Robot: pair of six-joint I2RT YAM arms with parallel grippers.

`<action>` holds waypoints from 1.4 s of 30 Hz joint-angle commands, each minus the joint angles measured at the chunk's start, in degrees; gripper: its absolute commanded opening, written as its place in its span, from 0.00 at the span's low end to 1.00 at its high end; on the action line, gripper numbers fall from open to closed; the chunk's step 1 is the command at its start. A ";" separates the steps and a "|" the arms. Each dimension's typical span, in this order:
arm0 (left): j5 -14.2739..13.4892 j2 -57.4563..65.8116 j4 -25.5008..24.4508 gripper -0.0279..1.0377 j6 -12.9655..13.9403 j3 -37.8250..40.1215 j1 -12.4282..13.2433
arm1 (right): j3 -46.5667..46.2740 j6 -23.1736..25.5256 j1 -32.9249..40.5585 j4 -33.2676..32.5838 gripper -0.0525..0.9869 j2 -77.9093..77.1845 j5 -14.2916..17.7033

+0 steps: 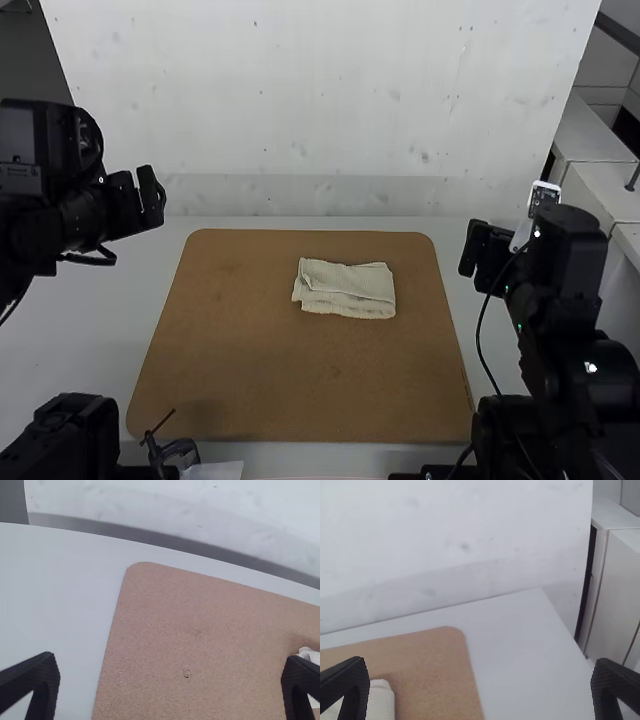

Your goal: Fold the towel.

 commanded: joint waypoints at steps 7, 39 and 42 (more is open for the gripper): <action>-6.67 -13.35 -0.47 0.96 -0.80 -4.02 0.14 | -1.04 -3.09 -0.28 0.47 0.98 -5.89 0.40; 0.54 -32.68 -22.53 0.96 18.62 -13.16 5.06 | 2.39 -0.02 -0.28 -23.79 0.98 -5.02 -3.56; 1.33 -32.68 -22.53 0.96 18.62 -13.34 5.15 | 3.53 0.07 -0.28 -28.01 0.98 -5.02 -5.23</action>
